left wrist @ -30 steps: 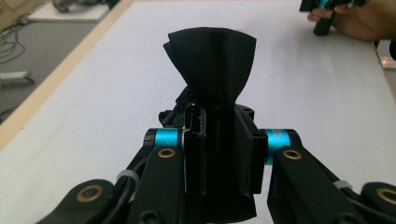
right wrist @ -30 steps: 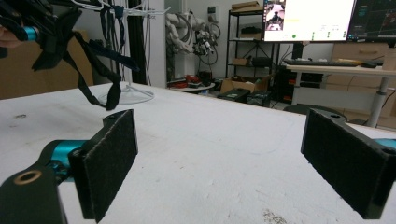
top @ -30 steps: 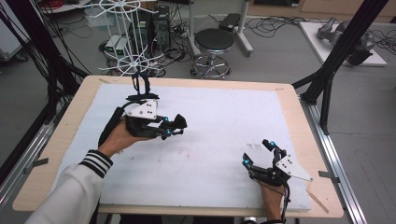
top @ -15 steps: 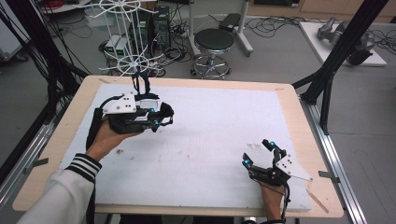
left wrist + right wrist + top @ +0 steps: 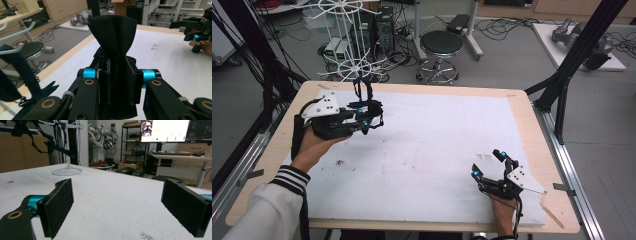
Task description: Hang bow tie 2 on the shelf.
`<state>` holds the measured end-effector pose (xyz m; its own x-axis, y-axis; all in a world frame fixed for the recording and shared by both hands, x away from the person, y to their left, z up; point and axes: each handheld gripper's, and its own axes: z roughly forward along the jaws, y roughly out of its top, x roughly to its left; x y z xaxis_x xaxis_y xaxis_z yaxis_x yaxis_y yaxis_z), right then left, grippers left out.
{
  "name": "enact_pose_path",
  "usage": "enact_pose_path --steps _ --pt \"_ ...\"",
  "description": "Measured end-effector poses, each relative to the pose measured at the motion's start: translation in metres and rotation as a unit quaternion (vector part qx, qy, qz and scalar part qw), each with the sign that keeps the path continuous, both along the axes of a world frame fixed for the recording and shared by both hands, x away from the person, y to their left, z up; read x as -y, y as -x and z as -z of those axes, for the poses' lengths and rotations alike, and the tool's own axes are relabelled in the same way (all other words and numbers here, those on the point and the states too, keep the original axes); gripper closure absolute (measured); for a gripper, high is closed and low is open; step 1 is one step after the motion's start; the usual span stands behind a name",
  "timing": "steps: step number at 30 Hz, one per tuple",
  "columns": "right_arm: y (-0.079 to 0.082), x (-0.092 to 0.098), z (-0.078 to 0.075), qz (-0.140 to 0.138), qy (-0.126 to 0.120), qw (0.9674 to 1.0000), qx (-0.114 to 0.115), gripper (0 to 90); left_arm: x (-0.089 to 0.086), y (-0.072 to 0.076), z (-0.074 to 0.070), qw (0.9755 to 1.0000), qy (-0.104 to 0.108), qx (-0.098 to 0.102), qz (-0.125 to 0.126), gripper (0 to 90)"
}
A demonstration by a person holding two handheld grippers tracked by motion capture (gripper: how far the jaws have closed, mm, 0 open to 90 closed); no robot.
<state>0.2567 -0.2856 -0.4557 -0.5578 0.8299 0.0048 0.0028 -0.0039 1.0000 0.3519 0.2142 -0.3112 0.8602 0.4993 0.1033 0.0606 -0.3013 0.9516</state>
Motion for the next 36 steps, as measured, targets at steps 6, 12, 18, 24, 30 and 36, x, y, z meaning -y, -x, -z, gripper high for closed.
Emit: enact_pose_path --steps 6,12,18,24,30,36 --pt "0.000 0.000 0.000 0.000 0.000 1.0000 0.000 10.3 -0.012 0.002 -0.004 0.9996 0.013 0.005 -0.025 75.4" --pt "0.000 0.000 0.000 0.001 0.000 1.0000 0.001 10.3 -0.025 0.004 -0.009 0.9982 0.024 0.020 -0.050 75.4" --pt "0.000 0.000 0.000 0.000 0.000 1.0000 0.000 10.3 -0.034 0.004 -0.013 0.9966 0.028 0.024 -0.074 75.4" --pt "0.000 0.000 0.000 0.001 0.000 1.0000 0.001 10.3 -0.045 0.003 -0.015 0.9950 0.039 0.019 -0.090 75.4" --pt "0.000 0.000 0.000 0.001 0.001 1.0000 0.000 10.3 -0.053 0.003 -0.017 0.9936 0.040 0.018 -0.104 75.4" --pt "0.000 0.000 0.000 0.000 0.001 1.0000 0.000 10.3 -0.062 0.004 -0.018 0.9914 0.046 0.022 -0.121 75.4"
